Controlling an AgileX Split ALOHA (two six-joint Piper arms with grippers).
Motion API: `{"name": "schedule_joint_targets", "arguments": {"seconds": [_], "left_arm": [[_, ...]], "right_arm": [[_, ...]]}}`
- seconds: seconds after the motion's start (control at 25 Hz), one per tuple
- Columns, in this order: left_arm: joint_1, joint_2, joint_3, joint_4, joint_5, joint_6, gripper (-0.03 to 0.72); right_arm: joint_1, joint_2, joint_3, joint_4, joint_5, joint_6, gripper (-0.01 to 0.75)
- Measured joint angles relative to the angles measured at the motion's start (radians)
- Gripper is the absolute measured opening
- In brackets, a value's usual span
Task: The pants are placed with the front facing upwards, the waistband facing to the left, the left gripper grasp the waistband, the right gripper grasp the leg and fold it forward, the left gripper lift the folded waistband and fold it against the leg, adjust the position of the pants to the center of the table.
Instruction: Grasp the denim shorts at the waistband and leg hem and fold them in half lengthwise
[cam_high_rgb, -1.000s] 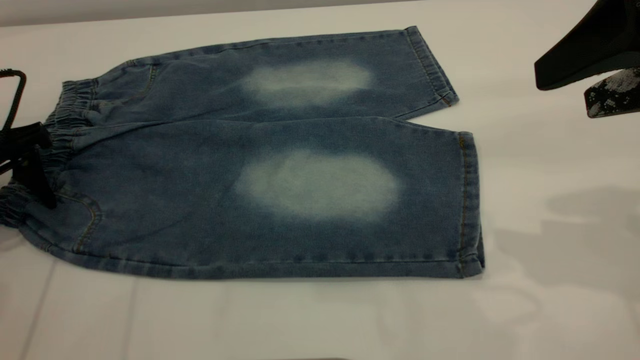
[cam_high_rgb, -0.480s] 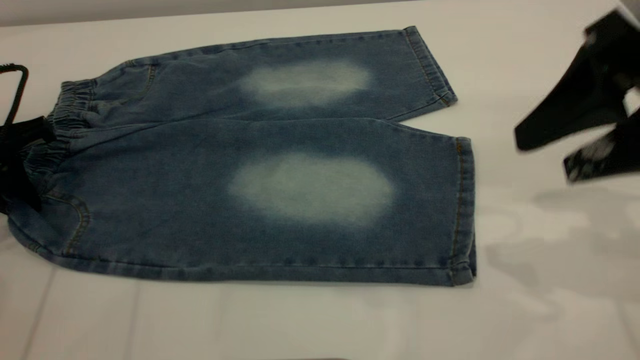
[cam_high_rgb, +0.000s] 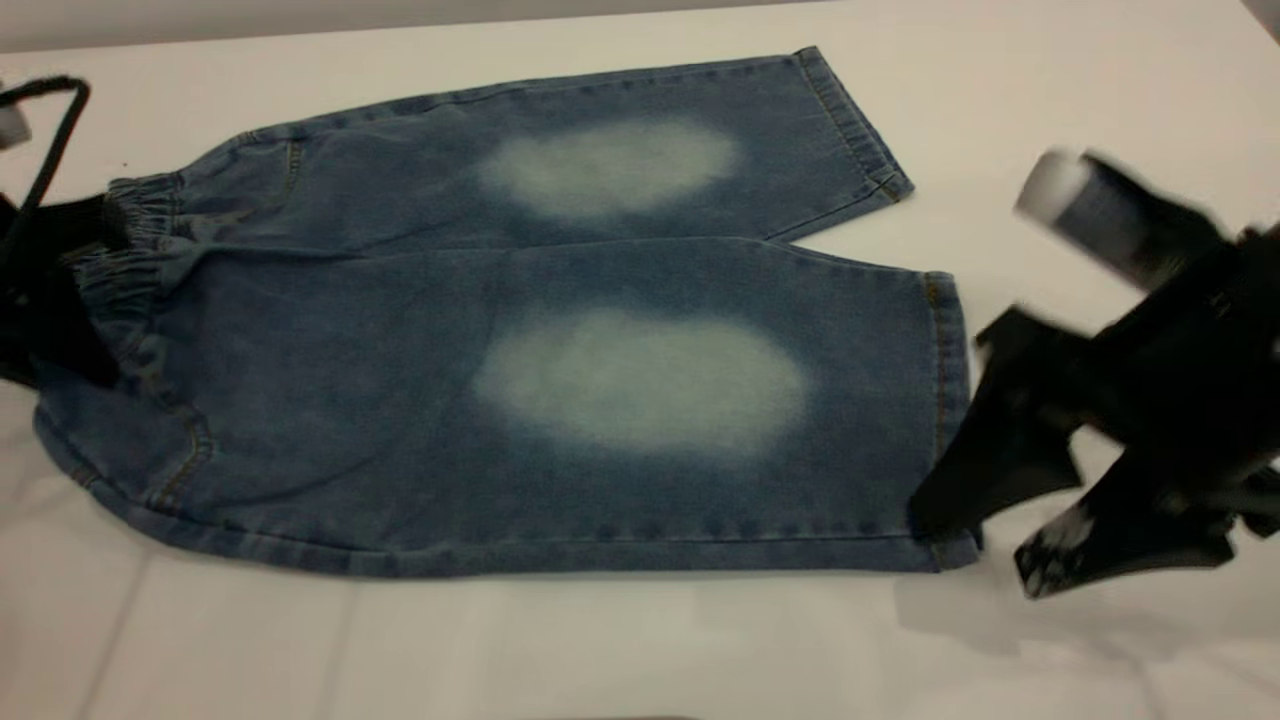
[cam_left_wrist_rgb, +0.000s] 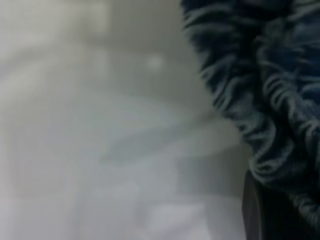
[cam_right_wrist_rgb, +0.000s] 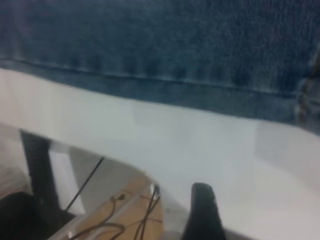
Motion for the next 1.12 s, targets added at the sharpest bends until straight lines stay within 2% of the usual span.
{"name": "schedule_joint_targets", "arguments": {"seconds": [0.32, 0.52, 0.76, 0.92, 1.12], "left_arm": [[-0.001, -0.010, 0.000, -0.030, 0.018, 0.038, 0.098], [-0.002, -0.010, 0.000, -0.033, 0.020, 0.038, 0.098], [-0.006, -0.010, 0.001, -0.033, 0.020, 0.038, 0.098], [-0.007, -0.010, 0.001, -0.033, 0.025, 0.038, 0.098], [-0.007, -0.010, 0.001, -0.033, 0.031, 0.039, 0.098]], "right_arm": [[0.001, 0.097, -0.008, 0.201, -0.025, -0.169, 0.446], [0.001, 0.129, -0.008, 0.292, 0.017, -0.252, 0.444], [0.006, 0.134, -0.059, 0.317, 0.002, -0.293, 0.423], [0.006, 0.141, -0.101, 0.318, -0.032, -0.297, 0.342], [0.006, 0.145, -0.112, 0.318, -0.041, -0.297, 0.150]]}}
